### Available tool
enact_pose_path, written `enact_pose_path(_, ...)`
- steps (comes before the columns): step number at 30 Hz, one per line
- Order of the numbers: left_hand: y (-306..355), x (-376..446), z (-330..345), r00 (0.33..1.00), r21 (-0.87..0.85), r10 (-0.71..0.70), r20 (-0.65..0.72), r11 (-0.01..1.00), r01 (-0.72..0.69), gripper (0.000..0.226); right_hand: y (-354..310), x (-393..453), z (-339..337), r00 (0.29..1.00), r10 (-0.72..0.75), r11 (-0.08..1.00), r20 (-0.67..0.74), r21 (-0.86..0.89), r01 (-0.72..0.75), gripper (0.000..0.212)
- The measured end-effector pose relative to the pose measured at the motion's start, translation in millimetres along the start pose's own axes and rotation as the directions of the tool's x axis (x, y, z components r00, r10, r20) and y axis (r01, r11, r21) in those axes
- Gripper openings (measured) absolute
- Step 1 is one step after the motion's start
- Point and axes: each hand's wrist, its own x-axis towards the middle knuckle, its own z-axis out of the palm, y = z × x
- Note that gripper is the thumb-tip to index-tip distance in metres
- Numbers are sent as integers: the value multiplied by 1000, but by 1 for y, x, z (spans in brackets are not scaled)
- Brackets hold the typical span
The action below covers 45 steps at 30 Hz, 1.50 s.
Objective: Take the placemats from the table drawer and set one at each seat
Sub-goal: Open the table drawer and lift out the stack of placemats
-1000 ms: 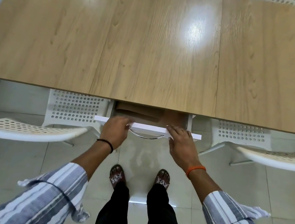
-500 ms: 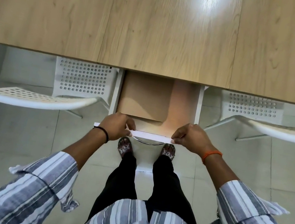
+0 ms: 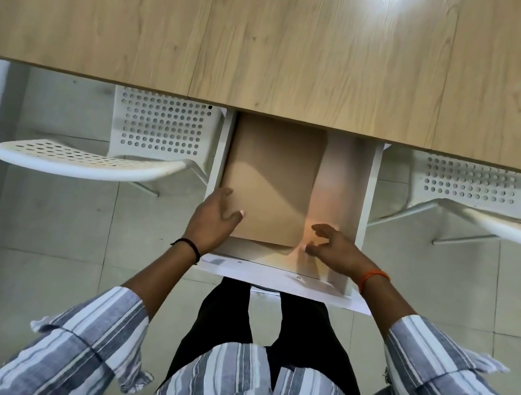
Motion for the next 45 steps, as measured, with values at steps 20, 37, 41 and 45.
enact_pose_path(20, 22, 38, 38, 903, -254, -428, -34, 878, 406, 52, -4, 19, 17, 963, 52, 958, -264, 285, 27, 49)
enact_pose_path(37, 6, 54, 14, 866, -449, -296, 402, 761, 469, 43, -3, 17, 10, 970, 77, 932, -233, 363, 13, 41)
enact_pose_path(41, 10, 43, -9, 820, -392, -177, 545, 810, 435, 39, -13, 9, 1, 964, 41, 847, -263, 521, 106, 57)
enact_pose_path(45, 20, 38, -41, 810, -387, -58, 584, 857, 340, 49, -18, -1, -20, 996, -28, 816, -86, 573, 72, 57)
